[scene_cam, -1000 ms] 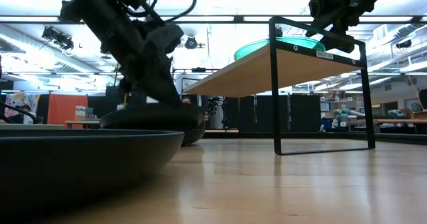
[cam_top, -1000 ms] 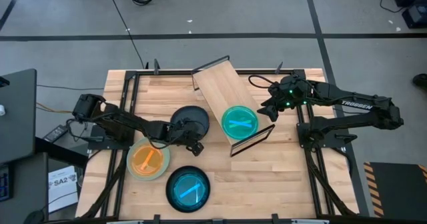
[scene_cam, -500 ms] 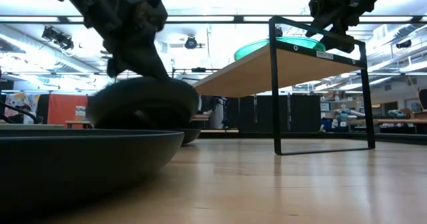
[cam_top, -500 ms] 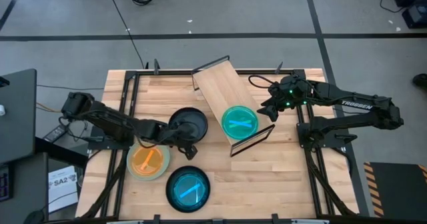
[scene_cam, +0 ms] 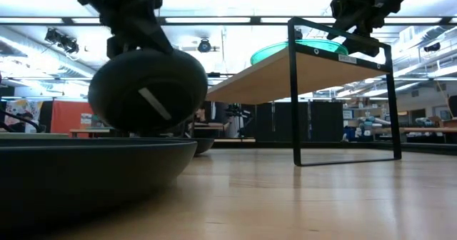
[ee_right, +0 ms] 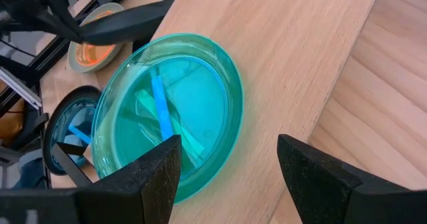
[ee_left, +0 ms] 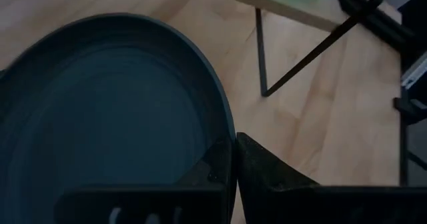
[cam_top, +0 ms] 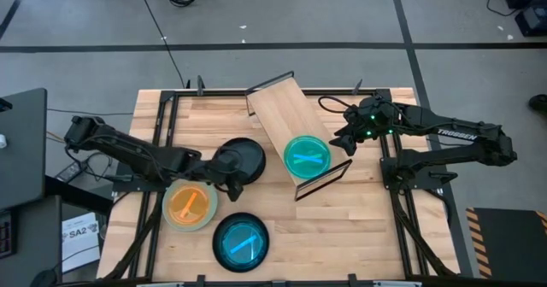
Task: Place and stack plates onto a shelf
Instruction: Put the top black plate on the shelf
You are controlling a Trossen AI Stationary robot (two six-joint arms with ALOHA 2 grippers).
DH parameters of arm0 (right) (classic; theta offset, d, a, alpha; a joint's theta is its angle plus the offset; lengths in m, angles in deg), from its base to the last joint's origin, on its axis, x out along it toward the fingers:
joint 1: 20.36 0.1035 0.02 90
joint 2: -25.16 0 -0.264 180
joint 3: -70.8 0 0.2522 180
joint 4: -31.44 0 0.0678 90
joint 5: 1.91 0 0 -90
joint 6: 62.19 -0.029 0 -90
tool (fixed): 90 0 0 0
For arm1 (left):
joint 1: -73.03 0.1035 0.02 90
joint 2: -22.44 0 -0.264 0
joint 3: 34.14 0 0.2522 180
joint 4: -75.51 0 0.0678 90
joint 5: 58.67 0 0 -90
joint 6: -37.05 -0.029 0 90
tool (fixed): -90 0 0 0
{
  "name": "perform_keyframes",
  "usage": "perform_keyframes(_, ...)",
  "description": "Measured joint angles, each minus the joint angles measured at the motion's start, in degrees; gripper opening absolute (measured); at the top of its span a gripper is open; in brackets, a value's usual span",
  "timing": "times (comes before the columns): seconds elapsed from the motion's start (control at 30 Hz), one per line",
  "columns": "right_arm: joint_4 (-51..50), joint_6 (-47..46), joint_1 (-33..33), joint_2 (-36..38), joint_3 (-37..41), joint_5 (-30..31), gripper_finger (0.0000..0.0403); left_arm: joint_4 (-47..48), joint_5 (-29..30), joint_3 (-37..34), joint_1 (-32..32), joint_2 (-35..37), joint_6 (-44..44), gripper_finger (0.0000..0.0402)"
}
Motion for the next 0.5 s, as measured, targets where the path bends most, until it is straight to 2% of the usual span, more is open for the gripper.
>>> perform_keyframes(0.5,0.0,0.0,0.0,0.0,0.0,0.0,0.0252,-1.6,-5.5,0.0,0.0,10.4,-0.4,0.0016)
